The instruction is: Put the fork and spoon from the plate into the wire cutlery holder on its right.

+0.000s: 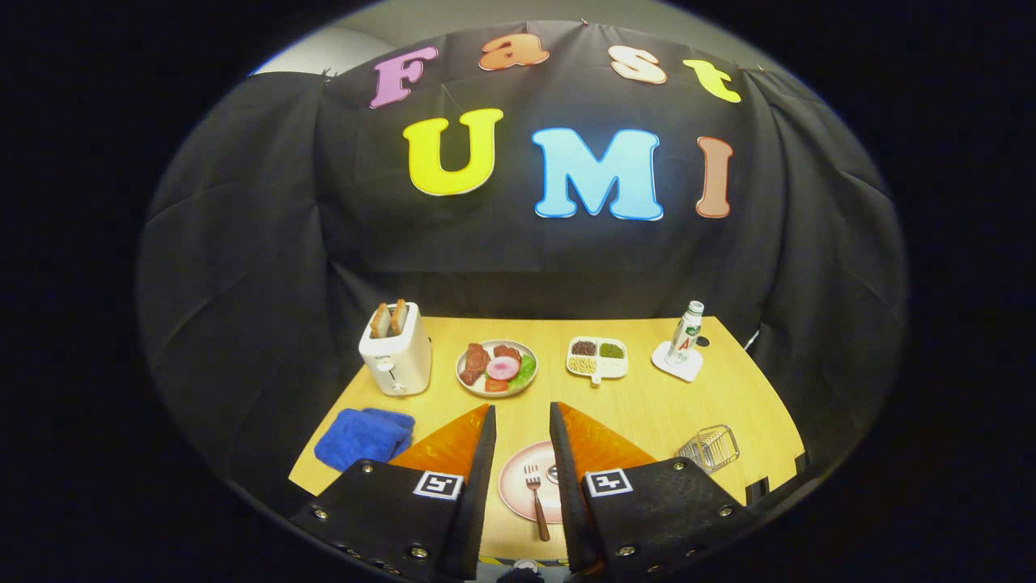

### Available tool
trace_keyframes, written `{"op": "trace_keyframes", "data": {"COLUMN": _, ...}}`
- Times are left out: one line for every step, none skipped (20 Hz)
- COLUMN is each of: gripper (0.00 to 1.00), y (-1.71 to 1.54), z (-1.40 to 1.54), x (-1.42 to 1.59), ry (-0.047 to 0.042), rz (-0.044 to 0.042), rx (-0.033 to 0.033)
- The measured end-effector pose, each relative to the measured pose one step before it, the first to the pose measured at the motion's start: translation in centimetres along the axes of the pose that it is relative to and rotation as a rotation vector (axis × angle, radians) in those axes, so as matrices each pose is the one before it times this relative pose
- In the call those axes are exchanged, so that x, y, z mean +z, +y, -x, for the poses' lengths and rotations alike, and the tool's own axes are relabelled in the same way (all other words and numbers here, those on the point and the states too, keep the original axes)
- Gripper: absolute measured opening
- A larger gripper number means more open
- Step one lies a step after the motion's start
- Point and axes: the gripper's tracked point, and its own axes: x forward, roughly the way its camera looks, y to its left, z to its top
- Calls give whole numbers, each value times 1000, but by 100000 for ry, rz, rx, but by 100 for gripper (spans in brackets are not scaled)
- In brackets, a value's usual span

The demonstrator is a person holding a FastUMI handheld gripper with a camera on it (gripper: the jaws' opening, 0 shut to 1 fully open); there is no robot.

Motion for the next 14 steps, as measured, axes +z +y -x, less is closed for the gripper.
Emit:
{"op": "trace_keyframes", "data": {"gripper": 41, "y": -553, "z": -444, "x": -757, "ry": 2590, "rz": -630, "rx": -1377}}
{"op": "trace_keyframes", "data": {"gripper": 41, "y": -583, "z": -611, "x": -829, "ry": 2823, "rz": -913, "rx": -1143}}
{"op": "trace_keyframes", "data": {"gripper": 41, "y": -580, "z": -627, "x": -943, "ry": 3258, "rz": -774, "rx": -1522}}
{"op": "trace_keyframes", "data": {"gripper": 41, "y": -694, "z": -825, "x": -1315, "ry": 4428, "rz": -437, "rx": -1878}}
{"op": "trace_keyframes", "data": {"gripper": 41, "y": -767, "z": -835, "x": -1221, "ry": 5162, "rz": 212, "rx": -2137}}
{"op": "trace_keyframes", "data": {"gripper": 41, "y": -572, "z": -883, "x": -1226, "ry": 5053, "rz": 1148, "rx": -1731}}
{"op": "trace_keyframes", "data": {"gripper": 41, "y": -569, "z": -823, "x": -1030, "ry": 4799, "rz": 1007, "rx": -1510}}
{"op": "trace_keyframes", "data": {"gripper": 41, "y": -185, "z": -922, "x": -1030, "ry": 4745, "rz": 987, "rx": -565}}
{"op": "trace_keyframes", "data": {"gripper": 41, "y": -252, "z": -1088, "x": -1127, "ry": 5117, "rz": 732, "rx": -616}}
{"op": "trace_keyframes", "data": {"gripper": 41, "y": -169, "z": -1241, "x": -1095, "ry": 5623, "rz": 1165, "rx": -264}}
{"op": "trace_keyframes", "data": {"gripper": 41, "y": -197, "z": -1234, "x": -953, "ry": 5688, "rz": 2023, "rx": -664}}
{"op": "trace_keyframes", "data": {"gripper": 41, "y": -156, "z": -1062, "x": -676, "ry": 4814, "rz": 2791, "rx": -693}}
{"op": "trace_keyframes", "data": {"gripper": 41, "y": 60, "z": -937, "x": -540, "ry": 3945, "rz": 2043, "rx": 65}}
{"op": "trace_keyframes", "data": {"gripper": 41, "y": 111, "z": -1209, "x": -547, "ry": 3535, "rz": 1664, "rx": 353}}
